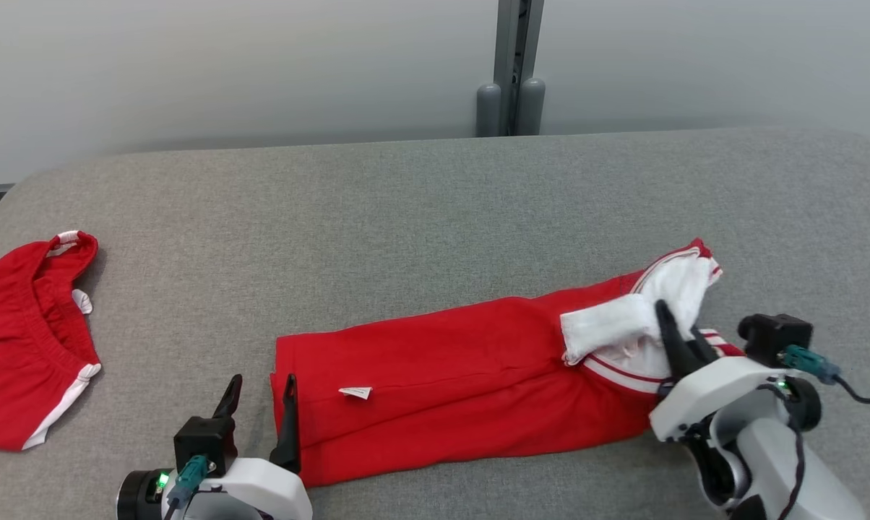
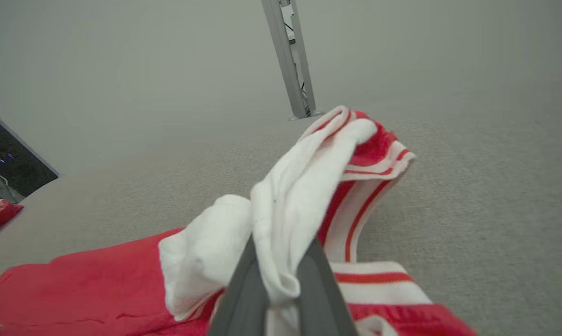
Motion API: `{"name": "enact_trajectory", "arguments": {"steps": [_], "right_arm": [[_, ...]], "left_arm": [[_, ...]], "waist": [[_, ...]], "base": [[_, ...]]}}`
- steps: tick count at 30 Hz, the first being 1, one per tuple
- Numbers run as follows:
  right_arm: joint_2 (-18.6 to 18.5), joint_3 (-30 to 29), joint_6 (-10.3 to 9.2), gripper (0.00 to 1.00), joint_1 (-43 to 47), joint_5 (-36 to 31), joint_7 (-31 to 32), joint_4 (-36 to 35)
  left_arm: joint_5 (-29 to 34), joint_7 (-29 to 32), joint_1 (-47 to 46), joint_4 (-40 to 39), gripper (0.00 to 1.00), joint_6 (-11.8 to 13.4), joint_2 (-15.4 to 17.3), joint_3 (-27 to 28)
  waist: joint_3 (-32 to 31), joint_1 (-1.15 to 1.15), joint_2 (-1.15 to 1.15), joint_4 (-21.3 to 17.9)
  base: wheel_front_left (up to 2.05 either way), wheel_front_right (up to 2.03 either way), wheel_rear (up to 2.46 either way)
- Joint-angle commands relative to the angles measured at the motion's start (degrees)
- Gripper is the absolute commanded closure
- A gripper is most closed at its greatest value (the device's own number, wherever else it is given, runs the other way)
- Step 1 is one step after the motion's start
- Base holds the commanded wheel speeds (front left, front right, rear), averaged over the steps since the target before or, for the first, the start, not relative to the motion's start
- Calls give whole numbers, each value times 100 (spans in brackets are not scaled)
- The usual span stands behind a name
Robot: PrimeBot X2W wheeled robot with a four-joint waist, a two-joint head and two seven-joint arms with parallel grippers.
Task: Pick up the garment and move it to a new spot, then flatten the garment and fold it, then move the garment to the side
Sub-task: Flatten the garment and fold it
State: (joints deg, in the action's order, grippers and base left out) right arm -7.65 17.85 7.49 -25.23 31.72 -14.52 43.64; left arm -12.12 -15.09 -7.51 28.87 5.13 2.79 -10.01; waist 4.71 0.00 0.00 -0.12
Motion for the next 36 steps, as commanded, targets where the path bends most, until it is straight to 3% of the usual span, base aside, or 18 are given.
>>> {"name": "enact_trajectory", "arguments": {"steps": [1, 6, 14, 20, 28, 29, 30, 36], "right_arm": [[51, 211, 0, 100, 94, 87, 110, -187], [142, 791, 0, 100, 237, 322, 384, -685], [323, 1662, 0, 100, 319, 584, 699, -1093], [425, 2244, 0, 100, 121, 691, 830, -1010], [458, 2536, 0, 100, -284, 810, 669, -444], [458, 2582, 0, 54, -321, 862, 641, -403], [461, 2614, 0, 0, -367, 920, 564, -401], [440, 2517, 0, 0, -579, 931, 93, -172]], "left_arm": [[15, -10, -12, 7, 0, 14, 24, -44], [106, -10, -50, 16, 0, -20, 25, -150], [53, -10, -124, 45, 0, -52, 24, -461], [3, -10, -146, 101, 0, -77, 23, -775], [-120, -10, -238, 151, 0, -38, 21, -1209], [-128, -10, -243, 156, 0, -25, 21, -1238], [-147, -10, -249, 160, 0, -4, 20, -1260], [-198, -10, -225, 134, 0, 101, 22, -1199]], "waist": [[1, 0, 0, 60], [4, 0, 0, 262], [3, 0, 0, 943], [7, 0, 0, 1583], [24, 0, 0, 2263], [27, 0, 0, 2298], [29, 0, 0, 2321], [14, 0, 0, 2172]], "base": [[0, 0, 0], [0, 0, 0], [0, 0, 0], [0, 0, 0], [0, 0, 0], [0, 0, 0], [0, 0, 0], [0, 0, 0]]}}
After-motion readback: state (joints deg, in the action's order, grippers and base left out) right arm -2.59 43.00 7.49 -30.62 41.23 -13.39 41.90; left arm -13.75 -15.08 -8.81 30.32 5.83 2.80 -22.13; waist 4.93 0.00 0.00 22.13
